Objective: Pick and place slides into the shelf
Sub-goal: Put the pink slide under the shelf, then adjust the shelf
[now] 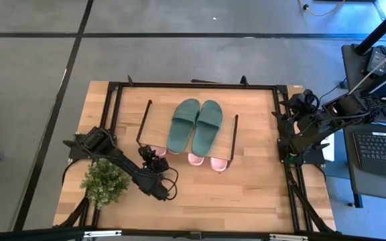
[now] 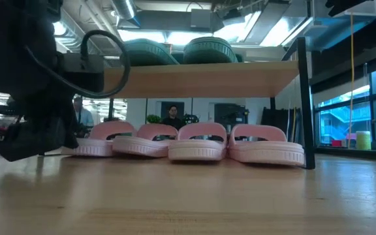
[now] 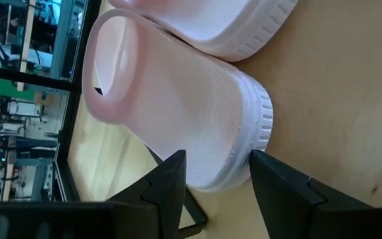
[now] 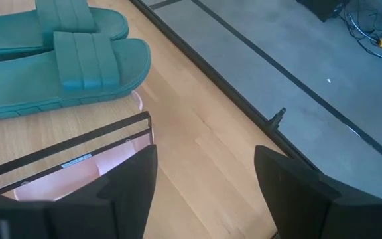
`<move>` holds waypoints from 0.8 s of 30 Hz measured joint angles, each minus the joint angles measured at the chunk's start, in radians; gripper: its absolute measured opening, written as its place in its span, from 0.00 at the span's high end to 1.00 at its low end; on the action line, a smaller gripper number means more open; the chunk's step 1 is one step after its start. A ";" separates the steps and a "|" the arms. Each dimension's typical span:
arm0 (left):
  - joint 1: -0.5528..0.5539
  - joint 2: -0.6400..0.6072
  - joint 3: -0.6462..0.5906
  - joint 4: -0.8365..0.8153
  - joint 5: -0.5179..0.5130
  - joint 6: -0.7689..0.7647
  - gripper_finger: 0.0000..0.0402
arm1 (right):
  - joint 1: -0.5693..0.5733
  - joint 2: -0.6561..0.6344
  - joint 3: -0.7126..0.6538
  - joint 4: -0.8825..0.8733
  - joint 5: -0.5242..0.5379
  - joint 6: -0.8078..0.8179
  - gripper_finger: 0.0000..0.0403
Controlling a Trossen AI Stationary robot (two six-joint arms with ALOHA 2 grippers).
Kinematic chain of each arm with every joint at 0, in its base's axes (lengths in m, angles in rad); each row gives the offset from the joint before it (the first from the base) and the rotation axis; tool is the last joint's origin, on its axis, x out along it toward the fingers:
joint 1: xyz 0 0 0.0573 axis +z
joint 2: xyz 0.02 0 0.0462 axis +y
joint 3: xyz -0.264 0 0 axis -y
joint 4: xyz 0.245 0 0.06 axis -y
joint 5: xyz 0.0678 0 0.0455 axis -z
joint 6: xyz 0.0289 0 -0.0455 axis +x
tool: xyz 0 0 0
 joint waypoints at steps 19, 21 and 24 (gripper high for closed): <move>-0.125 -0.276 0.000 -0.005 0.111 -0.132 0.60 | 0.000 0.020 0.000 0.139 -0.068 -0.048 0.37; -0.126 -0.329 0.000 0.007 0.109 -0.131 0.60 | 0.000 0.044 0.000 0.190 -0.124 -0.091 0.37; -0.126 -0.389 0.000 0.012 0.106 -0.118 0.60 | 0.000 0.104 0.000 0.256 -0.188 -0.138 0.37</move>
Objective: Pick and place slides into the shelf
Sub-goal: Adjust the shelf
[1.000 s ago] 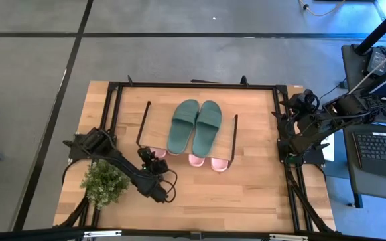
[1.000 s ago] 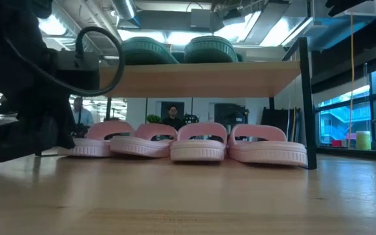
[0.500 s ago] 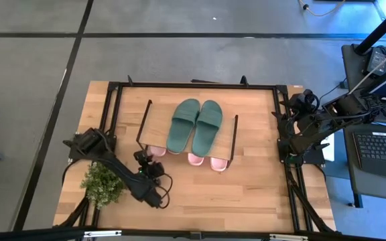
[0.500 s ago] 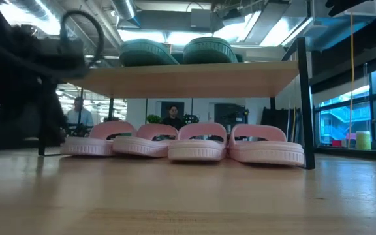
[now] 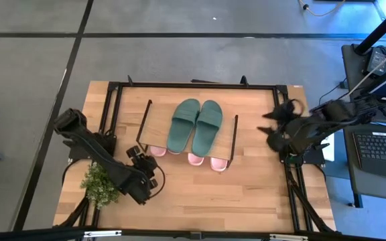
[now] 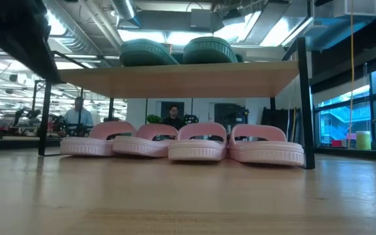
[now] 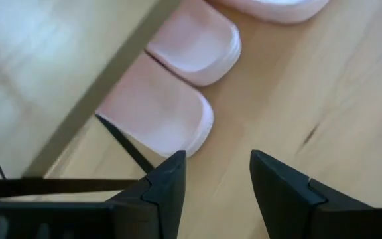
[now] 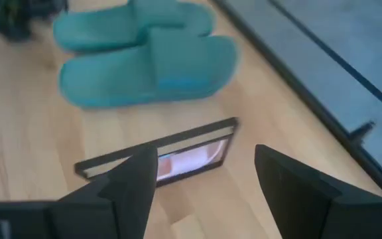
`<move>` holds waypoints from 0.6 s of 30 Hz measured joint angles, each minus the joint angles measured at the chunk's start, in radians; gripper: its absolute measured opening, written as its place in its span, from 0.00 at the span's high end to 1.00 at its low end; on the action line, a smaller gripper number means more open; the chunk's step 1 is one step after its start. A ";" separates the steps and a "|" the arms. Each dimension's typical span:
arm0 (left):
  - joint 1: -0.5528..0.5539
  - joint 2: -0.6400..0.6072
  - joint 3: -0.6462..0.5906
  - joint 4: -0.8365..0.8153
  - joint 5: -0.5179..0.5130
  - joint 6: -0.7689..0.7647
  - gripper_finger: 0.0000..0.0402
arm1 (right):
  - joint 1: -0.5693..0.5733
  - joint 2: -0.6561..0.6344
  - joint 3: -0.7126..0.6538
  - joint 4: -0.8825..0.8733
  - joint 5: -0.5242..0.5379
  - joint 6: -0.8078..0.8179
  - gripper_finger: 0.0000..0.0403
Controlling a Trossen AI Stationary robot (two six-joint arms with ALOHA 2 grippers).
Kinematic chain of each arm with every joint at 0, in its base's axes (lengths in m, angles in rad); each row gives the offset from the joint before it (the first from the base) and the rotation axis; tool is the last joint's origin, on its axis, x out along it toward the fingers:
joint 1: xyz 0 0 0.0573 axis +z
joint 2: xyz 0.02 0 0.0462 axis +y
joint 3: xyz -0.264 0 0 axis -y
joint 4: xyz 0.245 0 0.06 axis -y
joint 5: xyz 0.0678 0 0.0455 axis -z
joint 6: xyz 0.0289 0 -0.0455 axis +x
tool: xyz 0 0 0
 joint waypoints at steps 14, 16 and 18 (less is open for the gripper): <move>0.000 -0.040 0.000 0.020 -0.047 0.016 0.60 | 0.144 0.393 0.000 0.314 -0.098 -0.142 0.37; 0.000 -0.040 0.000 0.019 -0.048 0.028 0.60 | 0.174 0.434 0.000 0.363 -0.127 -0.147 0.37; 0.000 -0.039 0.000 0.020 -0.048 0.039 0.60 | 0.201 0.476 0.000 0.402 -0.161 -0.143 0.37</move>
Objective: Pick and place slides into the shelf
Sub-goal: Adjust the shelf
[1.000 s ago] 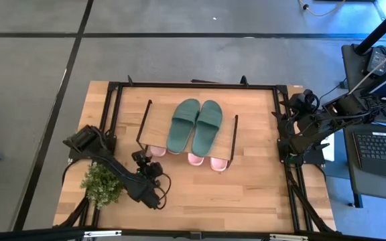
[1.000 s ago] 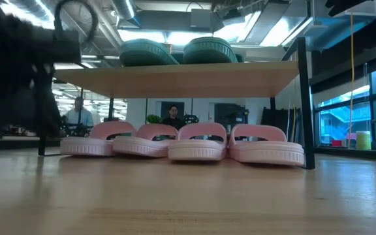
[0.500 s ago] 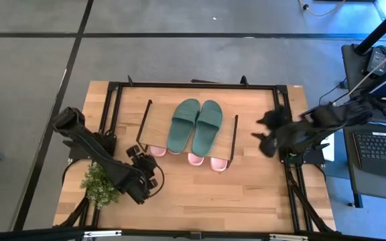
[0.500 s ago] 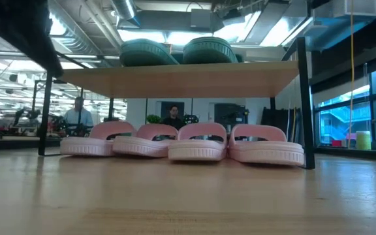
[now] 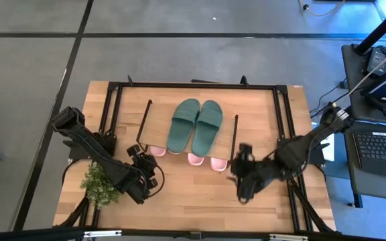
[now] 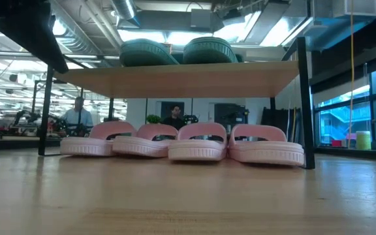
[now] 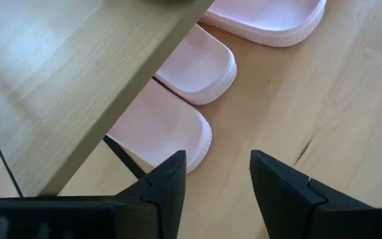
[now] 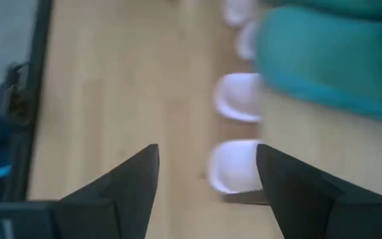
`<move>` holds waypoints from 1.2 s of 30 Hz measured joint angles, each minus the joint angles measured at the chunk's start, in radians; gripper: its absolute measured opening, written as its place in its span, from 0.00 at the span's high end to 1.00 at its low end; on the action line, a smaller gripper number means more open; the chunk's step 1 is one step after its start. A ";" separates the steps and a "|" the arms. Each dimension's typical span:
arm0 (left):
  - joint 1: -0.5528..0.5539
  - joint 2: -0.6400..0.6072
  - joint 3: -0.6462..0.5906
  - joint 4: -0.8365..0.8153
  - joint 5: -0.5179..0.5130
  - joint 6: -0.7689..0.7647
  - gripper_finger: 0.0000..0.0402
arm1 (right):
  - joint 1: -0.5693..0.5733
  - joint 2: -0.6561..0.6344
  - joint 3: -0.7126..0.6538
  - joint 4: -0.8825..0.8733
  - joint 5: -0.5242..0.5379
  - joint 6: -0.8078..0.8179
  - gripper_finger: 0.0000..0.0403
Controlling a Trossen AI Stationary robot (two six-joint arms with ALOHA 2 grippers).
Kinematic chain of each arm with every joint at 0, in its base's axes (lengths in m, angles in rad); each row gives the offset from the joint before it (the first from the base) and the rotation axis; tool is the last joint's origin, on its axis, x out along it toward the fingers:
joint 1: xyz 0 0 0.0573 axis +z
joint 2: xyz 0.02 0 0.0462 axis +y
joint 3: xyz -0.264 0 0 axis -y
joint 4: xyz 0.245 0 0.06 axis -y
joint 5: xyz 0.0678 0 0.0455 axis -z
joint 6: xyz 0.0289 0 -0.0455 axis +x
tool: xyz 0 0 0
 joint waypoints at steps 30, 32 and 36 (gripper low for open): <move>0.000 0.000 0.000 0.003 -0.001 0.020 0.60 | 0.002 0.246 0.000 -0.146 0.074 0.157 0.37; 0.000 0.000 0.000 0.003 -0.001 0.020 0.60 | -0.005 0.246 0.000 -0.168 0.077 0.158 0.37; 0.000 0.000 0.000 0.003 -0.001 0.019 0.60 | -0.031 0.246 0.000 -0.200 0.076 0.159 0.37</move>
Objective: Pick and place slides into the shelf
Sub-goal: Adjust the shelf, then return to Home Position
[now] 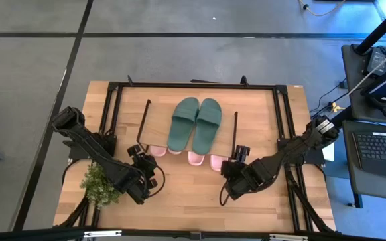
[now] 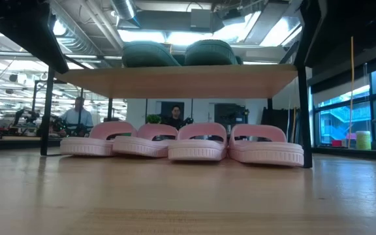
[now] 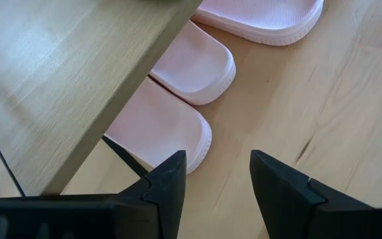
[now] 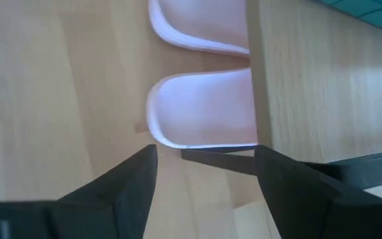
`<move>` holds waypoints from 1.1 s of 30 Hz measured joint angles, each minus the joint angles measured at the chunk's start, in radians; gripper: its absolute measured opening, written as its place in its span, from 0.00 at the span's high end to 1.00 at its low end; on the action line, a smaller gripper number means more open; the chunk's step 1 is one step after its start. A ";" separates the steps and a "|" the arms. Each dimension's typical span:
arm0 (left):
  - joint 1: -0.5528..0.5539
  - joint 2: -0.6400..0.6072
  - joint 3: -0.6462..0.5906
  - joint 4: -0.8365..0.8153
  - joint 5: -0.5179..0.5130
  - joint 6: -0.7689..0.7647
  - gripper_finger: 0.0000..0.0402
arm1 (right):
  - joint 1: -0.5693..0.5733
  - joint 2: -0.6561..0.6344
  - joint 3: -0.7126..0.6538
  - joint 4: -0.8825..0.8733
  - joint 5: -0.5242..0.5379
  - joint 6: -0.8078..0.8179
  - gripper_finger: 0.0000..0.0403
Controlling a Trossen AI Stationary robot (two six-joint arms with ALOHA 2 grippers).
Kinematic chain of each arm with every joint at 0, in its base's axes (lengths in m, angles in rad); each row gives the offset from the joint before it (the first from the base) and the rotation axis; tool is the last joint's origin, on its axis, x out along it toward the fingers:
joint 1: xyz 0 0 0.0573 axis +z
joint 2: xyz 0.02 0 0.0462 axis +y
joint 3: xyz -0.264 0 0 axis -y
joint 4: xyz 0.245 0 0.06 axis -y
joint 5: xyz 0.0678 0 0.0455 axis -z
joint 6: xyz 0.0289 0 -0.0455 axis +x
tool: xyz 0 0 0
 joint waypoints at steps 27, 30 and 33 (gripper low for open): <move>-0.021 -0.058 0.000 0.065 0.099 -0.034 0.60 | 0.041 -0.074 0.053 -0.037 -0.017 -0.020 0.37; -0.048 -0.145 0.000 0.131 0.094 0.036 0.60 | 0.073 -0.125 0.098 -0.035 -0.014 -0.058 0.37; -0.062 -0.257 0.001 0.176 -0.013 0.143 0.60 | 0.092 -0.193 0.133 -0.026 0.062 -0.131 0.37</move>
